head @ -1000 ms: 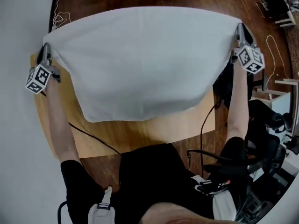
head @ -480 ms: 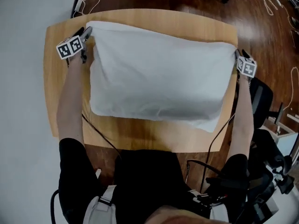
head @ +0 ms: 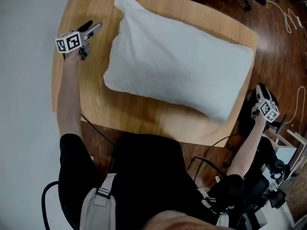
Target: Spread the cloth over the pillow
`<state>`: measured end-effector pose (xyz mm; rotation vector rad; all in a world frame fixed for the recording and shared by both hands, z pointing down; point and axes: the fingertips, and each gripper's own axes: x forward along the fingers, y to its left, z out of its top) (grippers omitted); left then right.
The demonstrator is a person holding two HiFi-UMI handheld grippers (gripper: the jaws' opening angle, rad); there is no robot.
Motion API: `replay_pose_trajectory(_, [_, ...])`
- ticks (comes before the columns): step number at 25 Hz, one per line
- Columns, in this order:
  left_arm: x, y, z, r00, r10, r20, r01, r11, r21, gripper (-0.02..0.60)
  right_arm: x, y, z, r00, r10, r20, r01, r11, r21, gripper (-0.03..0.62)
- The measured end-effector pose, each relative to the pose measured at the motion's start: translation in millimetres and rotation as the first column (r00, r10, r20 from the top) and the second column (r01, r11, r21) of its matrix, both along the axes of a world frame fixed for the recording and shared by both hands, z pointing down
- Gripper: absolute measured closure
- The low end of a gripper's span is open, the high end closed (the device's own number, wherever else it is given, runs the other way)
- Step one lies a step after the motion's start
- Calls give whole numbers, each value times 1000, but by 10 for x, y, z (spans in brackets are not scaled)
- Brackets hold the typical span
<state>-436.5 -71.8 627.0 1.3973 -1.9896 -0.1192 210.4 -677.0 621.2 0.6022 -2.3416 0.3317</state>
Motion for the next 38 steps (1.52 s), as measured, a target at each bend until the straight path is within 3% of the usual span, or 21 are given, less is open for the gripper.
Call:
replay_pose_trajectory(2, [374, -120, -214, 993, 115, -35, -112, 992, 65, 249, 14, 549, -186, 994, -103, 32, 103, 995, -2, 365])
replay_pose_trajectory(3, [651, -110, -247, 978, 205, -44, -202, 977, 61, 249, 68, 860, -281, 986, -159, 56, 161, 987, -16, 365])
replay_pose_trajectory(5, [1258, 163, -127, 928, 369, -54, -370, 929, -19, 249, 274, 1502, -399, 959, -267, 95, 274, 959, -69, 365])
replay_pose_trajectory(7, [1798, 593, 106, 899, 427, -101, -434, 899, -66, 258, 549, 2063, -353, 937, -331, 108, 344, 929, -139, 365])
replay_pose_trajectory(10, [2233, 827, 395, 908, 387, -163, -397, 917, -33, 283, 809, 2644, -49, 935, -340, 101, 354, 906, -230, 365])
replay_pose_trajectory(12, [2354, 851, 399, 927, 332, -173, -337, 941, 3, 453, 812, 2905, 111, 935, -351, 49, 352, 904, -243, 365])
replay_pose_trajectory(14, [2427, 930, 213, 946, 285, -152, -283, 959, 32, 571, 796, 3058, 170, 932, -361, 26, 357, 903, -240, 365])
replay_pose_trajectory(18, [2717, 1133, -143, 948, 303, -93, -302, 953, 22, 573, 898, 3088, 44, 955, -295, 39, 296, 932, -210, 365])
replay_pose_trajectory(21, [2826, 1441, 78, 950, 279, -139, -292, 953, -77, 572, 987, 3072, 240, 963, -264, 51, 269, 938, -217, 365])
replay_pose_trajectory(23, [2826, 1511, 286, 941, 285, -184, -311, 942, -130, 572, 885, 3119, 246, 960, -279, -24, 270, 943, -193, 365])
replay_pose_trajectory(26, [2884, 1254, 418, 923, 322, -211, -352, 927, -128, 572, 957, 3074, 198, 949, -284, -139, 266, 954, -139, 357])
replay_pose_trajectory(31, [3095, 1162, 554, 919, 332, -211, -363, 923, -127, 572, 826, 2866, 480, 931, -321, -173, 299, 944, -138, 337])
replay_pose_trajectory(32, [3120, 1137, 539, 919, 341, -198, -370, 919, -137, 574, 827, 2853, 507, 918, -345, -196, 319, 935, -153, 427])
replay_pose_trajectory(33, [3125, 1125, 481, 919, 352, -180, -379, 913, -149, 574, 844, 2829, 470, 901, -369, -226, 339, 927, -161, 588])
replay_pose_trajectory(35, [3108, 1122, 249, 912, 385, -142, -405, 901, -157, 573, 849, 2729, 105, 890, -384, -245, 359, 923, -139, 588])
replay_pose_trajectory(38, [3178, 1043, -168, 893, 442, -83, -450, 881, -147, 573, 842, 2620, -834, 917, -349, -194, 346, 937, -52, 588])
